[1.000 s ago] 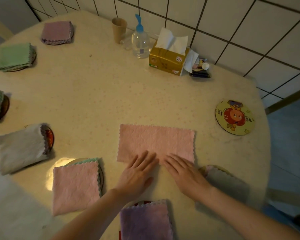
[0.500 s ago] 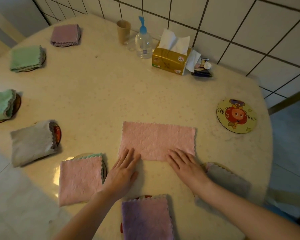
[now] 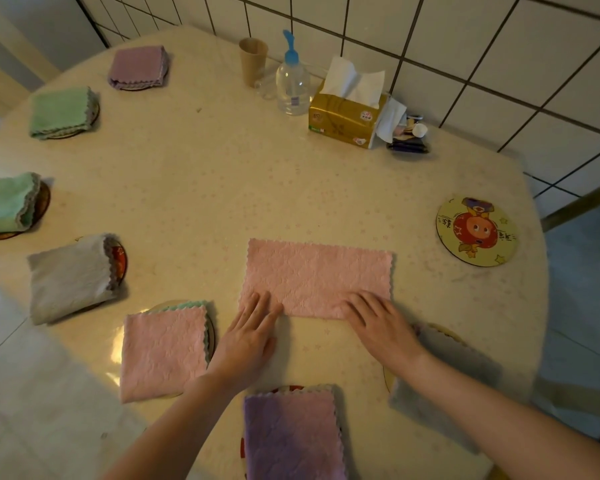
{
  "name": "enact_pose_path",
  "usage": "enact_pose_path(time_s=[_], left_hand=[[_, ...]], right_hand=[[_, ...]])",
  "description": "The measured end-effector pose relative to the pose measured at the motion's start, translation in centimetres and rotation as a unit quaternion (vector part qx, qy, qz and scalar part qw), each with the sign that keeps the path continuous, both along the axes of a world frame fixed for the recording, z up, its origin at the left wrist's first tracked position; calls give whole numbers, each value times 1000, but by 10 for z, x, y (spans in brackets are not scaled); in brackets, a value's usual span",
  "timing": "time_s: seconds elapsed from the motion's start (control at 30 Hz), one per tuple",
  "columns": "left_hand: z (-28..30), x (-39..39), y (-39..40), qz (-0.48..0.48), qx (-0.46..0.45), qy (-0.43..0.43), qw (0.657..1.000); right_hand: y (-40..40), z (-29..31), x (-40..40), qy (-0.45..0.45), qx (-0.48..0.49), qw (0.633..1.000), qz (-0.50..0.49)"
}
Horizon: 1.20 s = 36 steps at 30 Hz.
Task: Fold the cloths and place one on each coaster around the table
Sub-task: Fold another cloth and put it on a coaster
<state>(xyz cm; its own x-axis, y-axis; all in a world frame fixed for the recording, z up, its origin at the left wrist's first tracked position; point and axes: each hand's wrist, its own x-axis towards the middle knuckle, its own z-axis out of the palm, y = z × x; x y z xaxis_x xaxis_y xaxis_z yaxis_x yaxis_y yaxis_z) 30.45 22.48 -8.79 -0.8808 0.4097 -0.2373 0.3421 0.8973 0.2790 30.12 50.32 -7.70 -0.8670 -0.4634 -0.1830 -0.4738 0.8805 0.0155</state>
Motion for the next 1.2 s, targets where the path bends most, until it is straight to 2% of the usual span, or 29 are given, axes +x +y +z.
enact_pose_path(time_s=[0.2,0.33,0.4,0.53,0.63,0.73,0.8,0.9,1.03,1.2], left_hand=[[-4,-4,-2,-2,1,10,1000],[4,-4,15,40,17,-15,999],[13,0,34,24,37,-16,999],[25,19,66,-49,103,23,993],[16,27,62,-71,100,9,992],[7,34,44,-107,99,-13,989],[7,36,32,-125,109,-10,986],[11,39,21,-134,110,-2,985],[12,44,8,-83,150,-46,984],[26,43,3,62,259,-144,953]], right_hand=[[-1,11,-13,-5,-5,1000,7],[-5,30,-12,41,-53,998,14],[-11,43,-1,55,-87,995,17],[-24,62,37,22,-151,986,61],[-26,64,57,-14,-201,977,72],[-20,58,56,-36,-184,978,91],[-14,47,41,-5,-176,979,99],[-7,25,16,21,-115,977,178],[3,9,0,-66,-65,961,262],[8,5,-13,-41,-80,957,276]])
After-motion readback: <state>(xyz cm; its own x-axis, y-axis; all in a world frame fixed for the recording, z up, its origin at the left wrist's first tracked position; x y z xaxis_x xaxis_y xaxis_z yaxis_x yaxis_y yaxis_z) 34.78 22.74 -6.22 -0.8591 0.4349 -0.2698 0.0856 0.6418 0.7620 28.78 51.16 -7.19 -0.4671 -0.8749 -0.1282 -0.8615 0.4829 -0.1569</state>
